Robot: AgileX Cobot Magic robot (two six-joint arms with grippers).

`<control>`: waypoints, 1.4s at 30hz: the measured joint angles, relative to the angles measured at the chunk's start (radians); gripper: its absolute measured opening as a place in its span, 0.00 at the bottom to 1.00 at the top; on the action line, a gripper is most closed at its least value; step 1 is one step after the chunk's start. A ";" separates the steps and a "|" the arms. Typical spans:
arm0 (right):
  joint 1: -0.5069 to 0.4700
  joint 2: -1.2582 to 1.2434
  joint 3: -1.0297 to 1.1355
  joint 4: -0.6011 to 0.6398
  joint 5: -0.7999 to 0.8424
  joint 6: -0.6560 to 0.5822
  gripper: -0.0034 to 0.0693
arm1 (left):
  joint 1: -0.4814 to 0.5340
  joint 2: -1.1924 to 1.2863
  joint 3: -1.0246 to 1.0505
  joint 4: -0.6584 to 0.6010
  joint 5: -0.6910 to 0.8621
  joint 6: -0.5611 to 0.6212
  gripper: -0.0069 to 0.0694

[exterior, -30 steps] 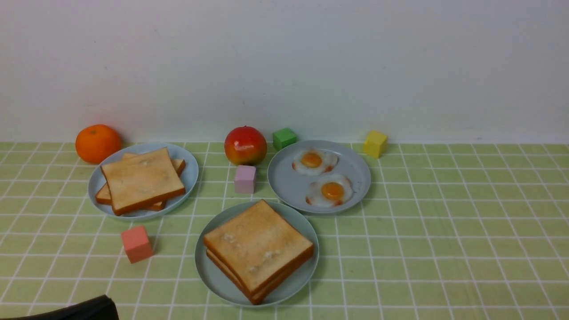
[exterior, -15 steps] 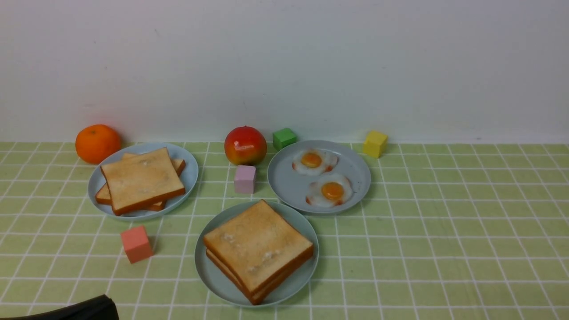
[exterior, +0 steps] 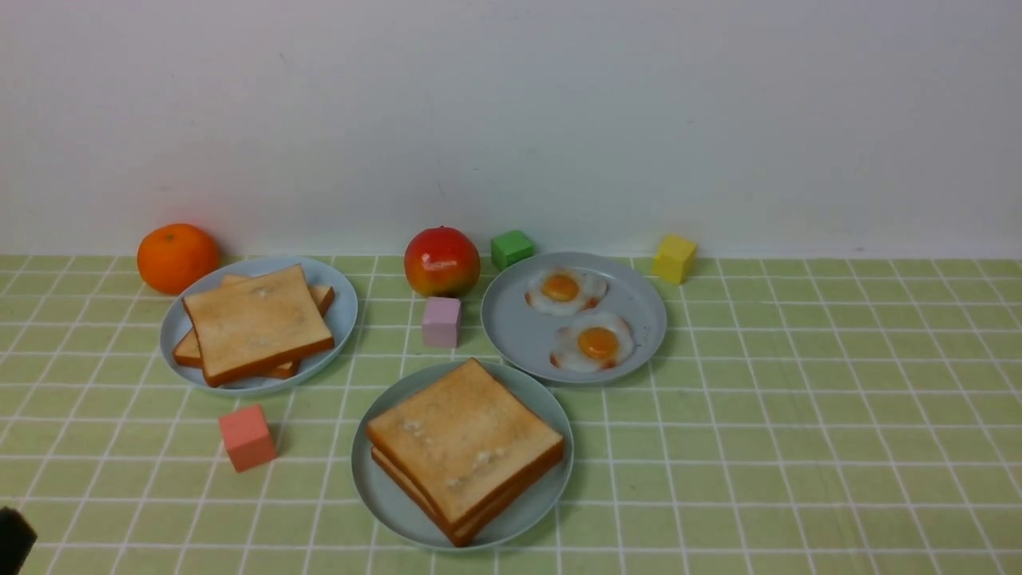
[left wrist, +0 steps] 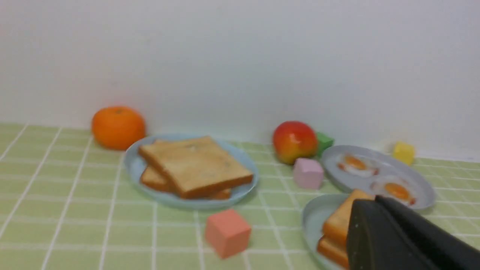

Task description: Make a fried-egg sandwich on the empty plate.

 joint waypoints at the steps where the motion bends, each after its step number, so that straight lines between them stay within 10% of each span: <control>1: 0.000 0.000 0.000 0.000 0.000 0.000 0.05 | 0.008 0.001 0.006 -0.004 0.004 0.000 0.07; 8: 0.000 0.000 0.000 -0.002 -0.001 0.000 0.06 | 0.107 -0.002 0.047 -0.034 0.255 0.000 0.07; 42: 0.000 0.000 0.000 -0.002 -0.001 0.000 0.11 | 0.107 -0.002 0.047 -0.035 0.253 0.001 0.07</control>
